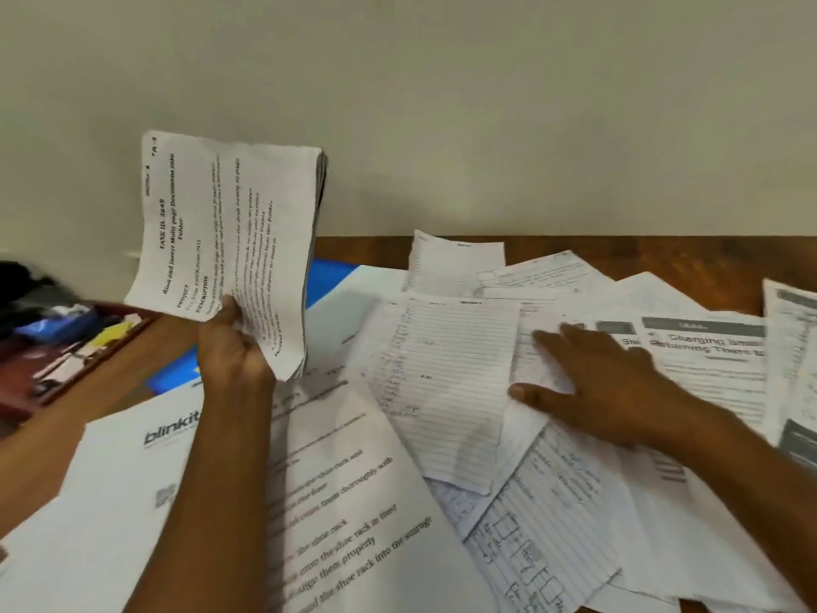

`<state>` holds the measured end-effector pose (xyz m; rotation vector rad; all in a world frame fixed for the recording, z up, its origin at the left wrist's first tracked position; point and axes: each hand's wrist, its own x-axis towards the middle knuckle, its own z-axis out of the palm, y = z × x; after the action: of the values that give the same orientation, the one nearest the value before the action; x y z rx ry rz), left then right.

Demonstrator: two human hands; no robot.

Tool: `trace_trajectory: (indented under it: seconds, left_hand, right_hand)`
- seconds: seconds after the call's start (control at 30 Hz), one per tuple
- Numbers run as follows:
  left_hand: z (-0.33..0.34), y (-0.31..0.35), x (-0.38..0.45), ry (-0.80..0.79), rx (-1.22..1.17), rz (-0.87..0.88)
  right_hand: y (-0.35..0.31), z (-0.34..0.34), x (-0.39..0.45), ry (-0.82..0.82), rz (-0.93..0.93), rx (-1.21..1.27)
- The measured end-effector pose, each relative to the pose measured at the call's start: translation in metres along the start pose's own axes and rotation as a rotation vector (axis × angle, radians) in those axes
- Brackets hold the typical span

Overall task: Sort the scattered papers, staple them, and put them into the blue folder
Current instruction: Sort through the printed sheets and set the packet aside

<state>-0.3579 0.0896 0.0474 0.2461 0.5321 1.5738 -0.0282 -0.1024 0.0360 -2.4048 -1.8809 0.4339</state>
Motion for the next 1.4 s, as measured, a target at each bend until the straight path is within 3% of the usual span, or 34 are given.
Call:
trace_trajectory:
  seconds: [0.23,0.43,0.6,0.73,0.83,1.03,1.23,1.4]
  left_hand:
    - [0.015,0.034,-0.015,0.059,-0.004,0.026]
    - [0.015,0.051,-0.028,0.047,0.195,0.003]
    - [-0.011,0.077,-0.03,0.103,0.27,0.056]
    - [-0.046,0.099,-0.025,0.135,0.327,0.047]
    - [-0.059,0.105,-0.035,0.129,0.458,0.045]
    - [-0.095,0.133,-0.057,0.18,0.601,-0.007]
    - [-0.126,0.168,-0.09,0.212,0.654,-0.002]
    - [-0.158,0.208,-0.105,0.23,0.757,0.034]
  right_hand:
    - [0.003,-0.002,0.001,0.025,0.056,-0.021]
    - [-0.011,0.008,0.001,-0.009,0.006,-0.041]
    - [-0.025,0.021,-0.002,0.07,-0.112,-0.005]
    - [-0.051,0.028,-0.022,0.267,-0.073,-0.196]
    - [-0.071,0.036,-0.035,0.468,-0.189,-0.191]
    - [-0.116,0.051,-0.056,0.24,-0.287,0.248]
    - [-0.138,0.057,-0.058,0.119,-0.227,0.401]
    - [-0.128,0.053,-0.051,0.177,-0.14,0.416]
